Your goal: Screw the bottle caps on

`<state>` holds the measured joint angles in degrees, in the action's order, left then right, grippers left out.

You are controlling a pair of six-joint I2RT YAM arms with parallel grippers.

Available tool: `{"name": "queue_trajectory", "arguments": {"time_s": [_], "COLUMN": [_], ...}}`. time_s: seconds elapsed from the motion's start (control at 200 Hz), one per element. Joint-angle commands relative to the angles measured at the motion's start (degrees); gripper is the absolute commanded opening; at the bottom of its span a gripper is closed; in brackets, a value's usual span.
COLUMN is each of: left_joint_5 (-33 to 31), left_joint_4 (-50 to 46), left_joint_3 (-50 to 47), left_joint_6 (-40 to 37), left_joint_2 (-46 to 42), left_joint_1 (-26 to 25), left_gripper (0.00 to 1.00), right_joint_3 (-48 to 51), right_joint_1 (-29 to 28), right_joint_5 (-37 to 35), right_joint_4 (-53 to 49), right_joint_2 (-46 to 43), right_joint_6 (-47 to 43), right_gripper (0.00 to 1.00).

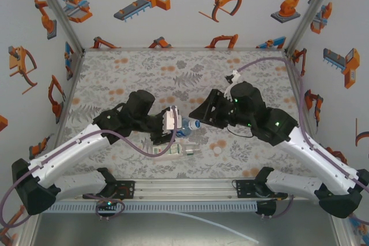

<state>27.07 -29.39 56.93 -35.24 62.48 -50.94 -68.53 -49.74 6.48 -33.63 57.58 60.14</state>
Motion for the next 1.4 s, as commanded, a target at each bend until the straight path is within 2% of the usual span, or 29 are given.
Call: {"name": "queue_trajectory", "arguments": {"time_s": [0.0,0.13,0.31,0.491,0.591,0.846,1.392], "left_joint_5": [3.67,5.38,5.95,6.64,6.5,6.85,7.73], "left_joint_4": [0.7,1.04,0.04,-0.06,-0.17,-1.14,-0.41], "left_joint_3": [0.96,-0.09,0.2,0.04,0.15,0.56,0.91], "left_joint_6": [-0.81,-0.79,-0.21,0.43,0.57,0.74,1.9], "left_joint_2": [-0.9,-2.51,-3.36,-4.17,-4.28,-4.54,-3.89], "left_joint_1": [-0.17,-0.13,-0.15,-0.13,-0.13,-0.13,-0.26], "left_gripper": [0.0,0.0,0.0,0.0,0.0,0.0,0.0], "right_joint_3": [-3.81,-3.81,-3.71,-4.04,-2.96,-1.76,0.35], "right_joint_1": [-0.01,0.0,-0.01,-0.01,-0.01,-0.01,-0.01], "right_joint_5": [-1.32,2.94,13.7,29.0,31.6,30.8,31.84], "right_joint_4": [1.83,5.16,5.69,4.54,4.32,3.69,4.54], "right_joint_2": [-1.87,-3.8,-4.87,-4.34,-4.7,-4.11,-2.92], "right_joint_6": [-15.58,-33.16,-54.75,-71.87,-77.7,-82.2,-82.29], "right_gripper": [0.55,0.54,0.49,0.5,0.54,0.54,0.4]}}
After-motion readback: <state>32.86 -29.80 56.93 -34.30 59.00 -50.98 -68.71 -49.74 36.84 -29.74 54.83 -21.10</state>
